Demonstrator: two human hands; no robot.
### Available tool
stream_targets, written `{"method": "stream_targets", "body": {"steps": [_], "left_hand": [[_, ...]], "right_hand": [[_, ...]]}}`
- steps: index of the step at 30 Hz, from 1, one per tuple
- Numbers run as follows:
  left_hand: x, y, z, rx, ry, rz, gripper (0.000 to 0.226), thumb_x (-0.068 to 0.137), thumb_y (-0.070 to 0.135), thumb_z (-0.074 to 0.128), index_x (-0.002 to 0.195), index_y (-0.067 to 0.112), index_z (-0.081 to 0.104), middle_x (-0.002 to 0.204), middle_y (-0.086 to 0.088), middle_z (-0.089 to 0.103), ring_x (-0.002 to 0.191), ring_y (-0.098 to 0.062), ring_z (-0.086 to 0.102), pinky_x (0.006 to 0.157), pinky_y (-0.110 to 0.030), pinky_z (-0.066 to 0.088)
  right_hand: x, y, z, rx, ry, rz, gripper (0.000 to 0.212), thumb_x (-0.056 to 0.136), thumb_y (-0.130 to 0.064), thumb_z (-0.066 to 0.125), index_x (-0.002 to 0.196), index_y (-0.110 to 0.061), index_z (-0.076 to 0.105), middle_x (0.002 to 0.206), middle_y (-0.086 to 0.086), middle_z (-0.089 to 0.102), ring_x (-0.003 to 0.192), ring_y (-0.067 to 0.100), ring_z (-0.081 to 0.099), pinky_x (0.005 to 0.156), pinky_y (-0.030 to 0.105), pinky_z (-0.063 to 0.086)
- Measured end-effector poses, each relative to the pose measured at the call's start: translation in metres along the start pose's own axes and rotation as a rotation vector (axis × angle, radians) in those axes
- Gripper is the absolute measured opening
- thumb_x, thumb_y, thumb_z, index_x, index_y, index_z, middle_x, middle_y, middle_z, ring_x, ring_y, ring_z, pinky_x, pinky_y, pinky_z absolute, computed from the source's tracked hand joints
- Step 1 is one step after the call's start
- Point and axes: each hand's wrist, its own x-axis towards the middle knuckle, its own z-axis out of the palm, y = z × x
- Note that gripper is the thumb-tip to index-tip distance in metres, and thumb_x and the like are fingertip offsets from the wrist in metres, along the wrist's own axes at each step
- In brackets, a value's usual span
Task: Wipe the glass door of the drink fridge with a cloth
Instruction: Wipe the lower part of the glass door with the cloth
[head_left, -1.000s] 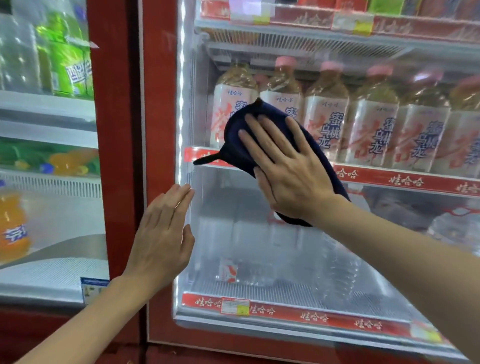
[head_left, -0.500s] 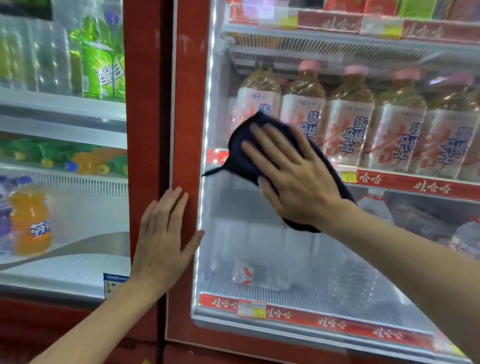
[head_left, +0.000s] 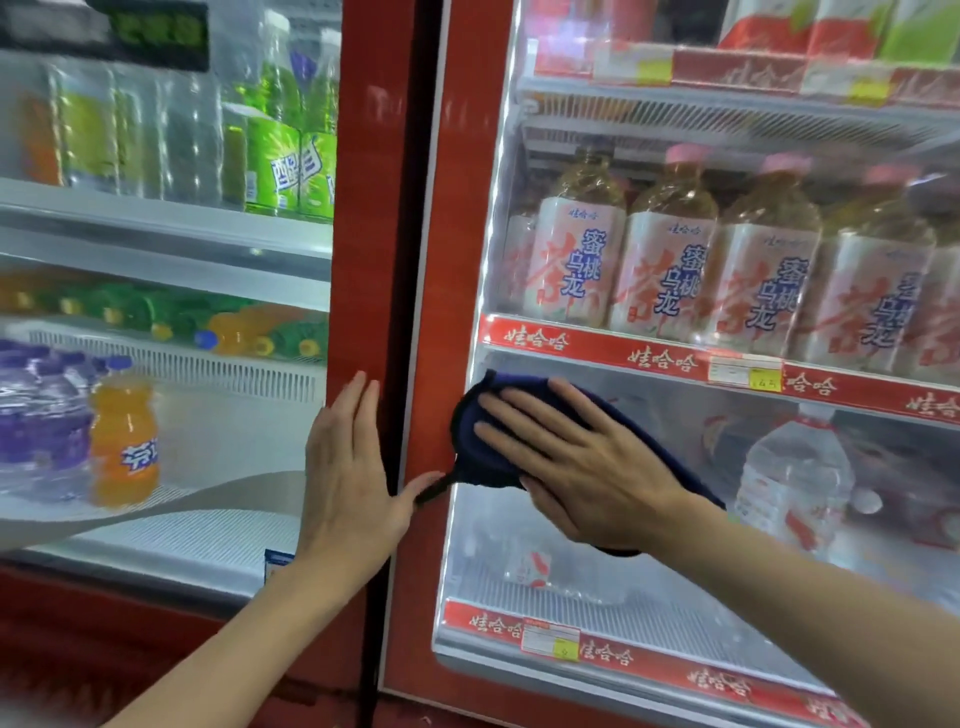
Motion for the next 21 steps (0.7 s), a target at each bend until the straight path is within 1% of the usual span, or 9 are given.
{"method": "stream_targets", "body": {"steps": [2, 3, 6, 10, 13, 15, 17, 19, 21], "left_hand": [[-0.001, -0.003, 0.001, -0.042, -0.079, -0.096, 0.110, 0.079, 0.070, 0.061, 0.160, 0.011, 0.017, 0.168, -0.001, 0.014, 0.152, -0.019, 0.018, 0.125, -0.044, 0.021], [-0.002, -0.005, 0.002, -0.044, -0.094, -0.100, 0.111, 0.078, 0.075, 0.054, 0.161, 0.011, 0.017, 0.169, 0.001, 0.013, 0.153, -0.016, 0.016, 0.126, -0.043, 0.019], [-0.001, -0.007, 0.003, -0.009, -0.096, -0.081, 0.110, 0.077, 0.077, 0.051, 0.159, 0.010, 0.023, 0.168, 0.000, 0.015, 0.152, -0.015, 0.016, 0.125, -0.043, 0.020], [0.000, -0.014, 0.002, -0.028, -0.085, -0.056, 0.106, 0.077, 0.074, 0.051, 0.159, 0.011, 0.026, 0.168, 0.001, 0.018, 0.152, -0.013, 0.018, 0.123, -0.038, 0.021], [-0.005, -0.036, -0.001, 0.027, -0.096, 0.086, 0.106, 0.079, 0.067, 0.054, 0.159, 0.005, 0.022, 0.168, -0.005, 0.019, 0.151, -0.020, 0.023, 0.123, -0.041, 0.025], [-0.015, -0.055, -0.001, 0.139, -0.122, 0.165, 0.116, 0.075, 0.066, 0.060, 0.159, -0.002, 0.016, 0.167, -0.013, 0.017, 0.149, -0.027, 0.024, 0.124, -0.041, 0.020], [-0.029, -0.070, 0.002, 0.248, -0.151, 0.221, 0.124, 0.068, 0.062, 0.074, 0.156, -0.007, 0.019, 0.163, -0.020, 0.020, 0.147, -0.032, 0.025, 0.124, -0.040, 0.013], [-0.043, -0.082, 0.008, 0.303, -0.140, 0.263, 0.118, 0.070, 0.058, 0.079, 0.152, -0.009, 0.027, 0.158, -0.023, 0.028, 0.144, -0.034, 0.030, 0.123, -0.040, 0.014], [-0.055, -0.087, 0.013, 0.281, -0.086, 0.267, 0.093, 0.086, 0.058, 0.061, 0.149, -0.006, 0.036, 0.150, -0.021, 0.037, 0.138, -0.034, 0.037, 0.119, -0.042, 0.024]], "right_hand": [[0.019, 0.028, -0.014, -0.006, 0.030, 0.040, 0.064, 0.106, -0.037, 0.033, 0.164, -0.015, 0.017, 0.171, 0.009, 0.010, 0.159, 0.027, 0.007, 0.129, 0.052, 0.005], [0.030, 0.038, -0.021, -0.009, 0.053, 0.092, 0.063, 0.106, -0.036, 0.032, 0.164, -0.014, 0.018, 0.171, 0.010, 0.010, 0.159, 0.027, 0.007, 0.128, 0.052, 0.006], [0.061, 0.040, -0.030, -0.014, 0.114, 0.258, 0.064, 0.106, -0.035, 0.028, 0.164, -0.012, 0.015, 0.171, 0.013, 0.007, 0.159, 0.029, 0.005, 0.127, 0.055, 0.006], [0.080, -0.007, -0.016, 0.038, 0.176, 0.442, 0.066, 0.105, -0.033, 0.030, 0.163, -0.006, 0.013, 0.170, 0.018, 0.005, 0.159, 0.033, 0.003, 0.126, 0.059, 0.005], [0.070, -0.049, 0.001, 0.065, 0.142, 0.374, 0.067, 0.105, -0.033, 0.033, 0.163, -0.006, 0.013, 0.170, 0.017, 0.005, 0.159, 0.033, 0.002, 0.127, 0.057, -0.001], [0.056, -0.061, 0.010, 0.050, 0.097, 0.192, 0.067, 0.106, -0.034, 0.035, 0.163, -0.006, 0.013, 0.171, 0.016, 0.006, 0.159, 0.032, 0.003, 0.128, 0.055, 0.000], [0.049, -0.049, 0.010, 0.027, 0.077, 0.044, 0.066, 0.106, -0.034, 0.034, 0.163, -0.008, 0.014, 0.171, 0.013, 0.008, 0.159, 0.029, 0.004, 0.128, 0.053, 0.004], [0.055, -0.034, 0.006, 0.034, 0.098, 0.054, 0.066, 0.106, -0.035, 0.034, 0.163, -0.010, 0.015, 0.171, 0.011, 0.009, 0.159, 0.027, 0.006, 0.128, 0.052, 0.007], [0.063, -0.035, 0.004, 0.054, 0.166, 0.192, 0.065, 0.105, -0.032, 0.036, 0.163, -0.008, 0.018, 0.170, 0.012, 0.012, 0.159, 0.028, 0.009, 0.128, 0.053, 0.009]]}}
